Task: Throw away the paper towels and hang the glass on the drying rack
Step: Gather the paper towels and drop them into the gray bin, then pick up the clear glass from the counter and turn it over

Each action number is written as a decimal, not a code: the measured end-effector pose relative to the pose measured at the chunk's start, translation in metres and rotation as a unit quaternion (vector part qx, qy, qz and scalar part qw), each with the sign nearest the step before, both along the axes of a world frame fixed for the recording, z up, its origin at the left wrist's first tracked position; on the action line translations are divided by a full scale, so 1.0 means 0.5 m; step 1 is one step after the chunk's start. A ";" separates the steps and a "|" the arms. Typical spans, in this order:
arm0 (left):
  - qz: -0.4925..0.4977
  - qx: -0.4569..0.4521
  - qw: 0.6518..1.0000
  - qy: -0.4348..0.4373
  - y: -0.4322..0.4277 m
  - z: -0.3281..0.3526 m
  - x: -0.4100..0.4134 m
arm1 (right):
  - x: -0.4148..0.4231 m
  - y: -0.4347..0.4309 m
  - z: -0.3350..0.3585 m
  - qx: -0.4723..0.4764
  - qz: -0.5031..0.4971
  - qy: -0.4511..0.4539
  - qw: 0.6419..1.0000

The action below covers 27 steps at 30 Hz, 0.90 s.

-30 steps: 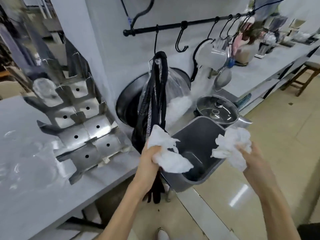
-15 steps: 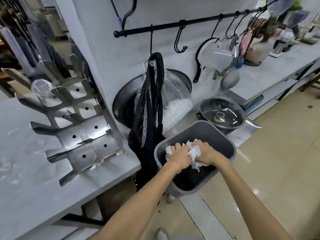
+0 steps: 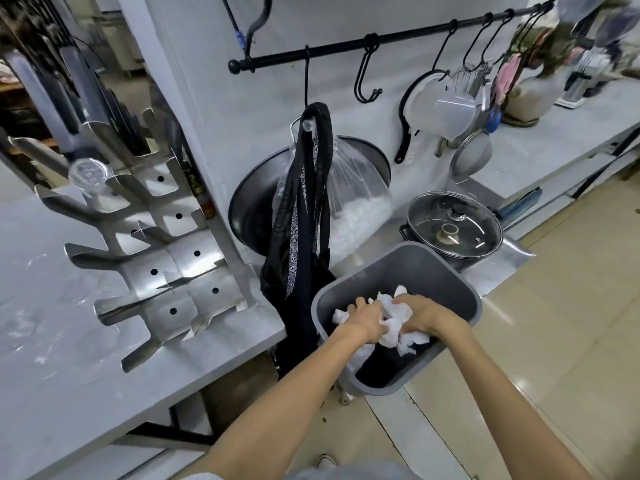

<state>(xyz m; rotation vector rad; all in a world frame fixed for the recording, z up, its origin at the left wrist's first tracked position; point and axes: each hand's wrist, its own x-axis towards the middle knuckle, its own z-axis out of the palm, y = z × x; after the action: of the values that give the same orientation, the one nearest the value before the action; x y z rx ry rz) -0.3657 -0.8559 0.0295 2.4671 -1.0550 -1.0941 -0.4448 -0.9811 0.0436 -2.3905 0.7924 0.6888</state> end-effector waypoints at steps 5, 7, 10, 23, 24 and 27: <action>-0.030 -0.050 0.998 -0.025 0.034 0.046 0.018 | -0.027 -0.013 0.010 -0.033 -0.075 -0.082 0.993; 0.004 -0.102 0.994 -0.037 0.062 0.087 0.025 | -0.038 0.000 0.033 -0.077 -0.098 -0.169 0.978; 0.075 -0.188 0.973 -0.111 0.136 0.158 0.039 | -0.041 0.048 0.092 -0.059 -0.158 -0.341 0.925; 0.486 -0.203 0.822 -0.215 0.768 0.186 0.077 | 0.060 0.521 0.137 0.149 -0.019 -0.471 0.869; 0.496 -0.186 0.818 -0.224 0.799 0.176 0.075 | 0.064 0.548 0.129 0.147 -0.004 -0.457 0.877; 0.540 -0.141 0.793 -0.245 0.949 0.151 0.073 | 0.102 0.679 0.110 0.142 0.055 -0.426 0.892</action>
<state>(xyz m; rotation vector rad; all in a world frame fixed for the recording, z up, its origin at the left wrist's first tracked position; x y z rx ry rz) -0.3294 -0.3816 0.1048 2.4588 0.2276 0.0696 -0.3938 -0.6417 0.0988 -2.1446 0.1571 -0.2291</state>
